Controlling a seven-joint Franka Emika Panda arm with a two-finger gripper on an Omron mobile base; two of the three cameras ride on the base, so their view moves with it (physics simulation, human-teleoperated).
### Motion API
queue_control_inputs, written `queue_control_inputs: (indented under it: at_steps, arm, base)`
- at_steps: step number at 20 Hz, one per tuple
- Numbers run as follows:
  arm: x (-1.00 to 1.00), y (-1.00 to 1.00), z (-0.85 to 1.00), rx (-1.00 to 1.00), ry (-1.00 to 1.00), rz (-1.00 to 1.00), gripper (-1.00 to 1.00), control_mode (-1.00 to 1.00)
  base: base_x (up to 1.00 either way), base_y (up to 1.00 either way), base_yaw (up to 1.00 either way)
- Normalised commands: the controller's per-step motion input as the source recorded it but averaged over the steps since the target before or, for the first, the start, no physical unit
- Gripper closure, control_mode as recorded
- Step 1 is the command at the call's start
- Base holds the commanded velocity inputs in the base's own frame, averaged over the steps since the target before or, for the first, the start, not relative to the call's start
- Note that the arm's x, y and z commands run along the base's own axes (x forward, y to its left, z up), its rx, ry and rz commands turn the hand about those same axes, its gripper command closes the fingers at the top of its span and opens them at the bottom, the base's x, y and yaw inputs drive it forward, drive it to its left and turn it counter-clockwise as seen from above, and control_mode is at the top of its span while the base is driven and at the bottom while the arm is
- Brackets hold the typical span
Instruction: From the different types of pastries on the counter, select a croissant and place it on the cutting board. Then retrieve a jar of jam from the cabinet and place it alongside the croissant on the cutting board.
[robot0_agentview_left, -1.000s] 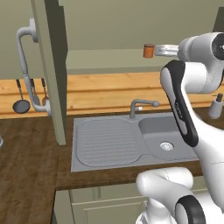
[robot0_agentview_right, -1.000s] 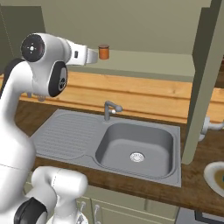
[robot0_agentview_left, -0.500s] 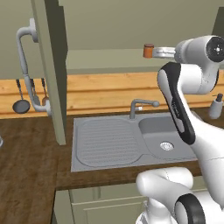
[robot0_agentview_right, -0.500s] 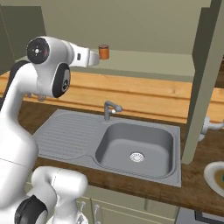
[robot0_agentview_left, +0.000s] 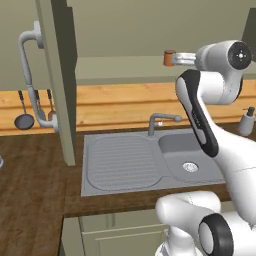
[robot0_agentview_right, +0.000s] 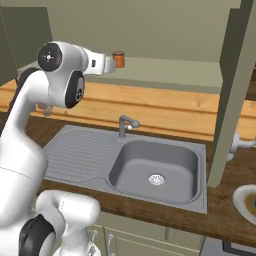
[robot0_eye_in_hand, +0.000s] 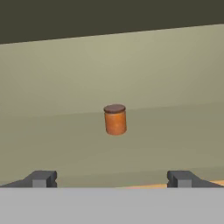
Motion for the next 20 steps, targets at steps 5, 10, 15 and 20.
queue_control_inputs:
  at_steps: [5,10,15,20]
  arm:
    - [0.45,-0.01,0.0,0.0,0.0,0.0,-1.0,-1.0]
    - [0.51,-0.02,0.0,0.0,0.0,0.0,-1.0,-1.0]
    - [0.5,0.0,0.0,0.0,0.0,0.0,-1.0,-1.0]
    - [0.6,-0.07,-0.01,0.0,0.0,0.0,-1.0,-1.0]
  base:
    - [0.0,0.0,0.0]
    - [0.0,0.0,0.0]
    - [0.0,0.0,0.0]
    - [0.0,0.0,0.0]
